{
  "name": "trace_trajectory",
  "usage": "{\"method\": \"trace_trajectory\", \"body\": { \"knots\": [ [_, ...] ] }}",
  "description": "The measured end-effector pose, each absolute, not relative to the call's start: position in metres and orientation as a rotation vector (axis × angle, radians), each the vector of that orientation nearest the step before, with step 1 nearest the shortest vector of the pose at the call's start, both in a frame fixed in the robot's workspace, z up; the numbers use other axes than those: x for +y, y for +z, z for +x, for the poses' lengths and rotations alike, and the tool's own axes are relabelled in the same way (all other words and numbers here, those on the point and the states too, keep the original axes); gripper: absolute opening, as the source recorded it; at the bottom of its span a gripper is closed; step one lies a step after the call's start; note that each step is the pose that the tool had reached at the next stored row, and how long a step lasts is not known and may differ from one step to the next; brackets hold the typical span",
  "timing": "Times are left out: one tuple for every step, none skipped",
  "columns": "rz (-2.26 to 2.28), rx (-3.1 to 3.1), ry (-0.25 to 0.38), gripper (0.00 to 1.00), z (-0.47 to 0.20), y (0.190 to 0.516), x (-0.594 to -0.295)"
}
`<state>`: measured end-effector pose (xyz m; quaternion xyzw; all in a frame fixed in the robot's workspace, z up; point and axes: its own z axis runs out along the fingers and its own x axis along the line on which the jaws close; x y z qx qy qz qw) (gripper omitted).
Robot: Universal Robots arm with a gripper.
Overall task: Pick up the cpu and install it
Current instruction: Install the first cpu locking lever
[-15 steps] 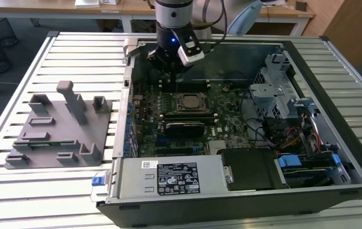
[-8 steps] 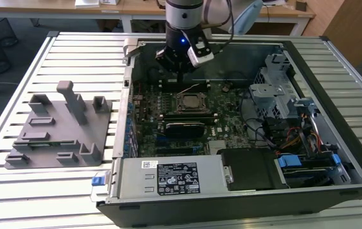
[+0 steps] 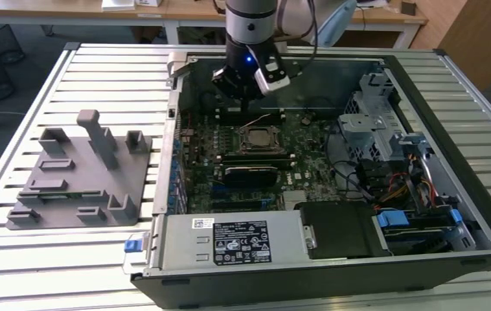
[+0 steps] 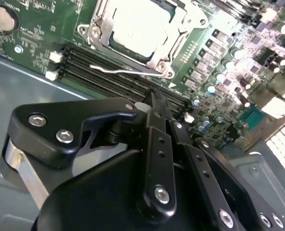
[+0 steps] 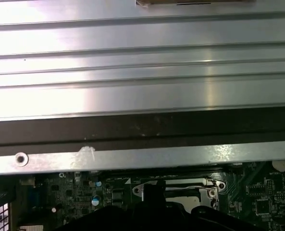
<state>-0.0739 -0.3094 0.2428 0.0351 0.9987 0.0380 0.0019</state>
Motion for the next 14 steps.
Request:
{"method": "trace_trajectory", "body": {
  "knots": [
    [0.111,3.134,0.119,0.11,-0.073,0.242,-0.309],
    [0.111,3.134,0.119,0.11,-0.071,0.24,-0.309],
    [0.111,3.134,0.119,0.11,-0.07,0.239,-0.309],
    [0.111,3.134,0.119,0.11,-0.067,0.238,-0.309],
    [0.111,3.134,0.119,0.11,-0.064,0.237,-0.309],
    [0.111,3.134,0.119,0.11,-0.061,0.236,-0.309],
    [0.11,3.134,0.119,0.11,-0.06,0.236,-0.309],
    [0.111,3.134,0.119,0.11,-0.059,0.235,-0.309],
    [0.111,3.134,0.119,0.11,-0.059,0.234,-0.309],
    [0.111,3.134,0.119,0.11,-0.058,0.234,-0.309],
    [0.111,3.134,0.119,0.11,-0.058,0.233,-0.309],
    [0.11,3.134,0.119,0.11,-0.057,0.231,-0.309],
    [0.107,3.134,0.119,0.11,-0.056,0.23,-0.309],
    [0.101,3.134,0.119,0.11,-0.055,0.23,-0.309]
  ]
}}
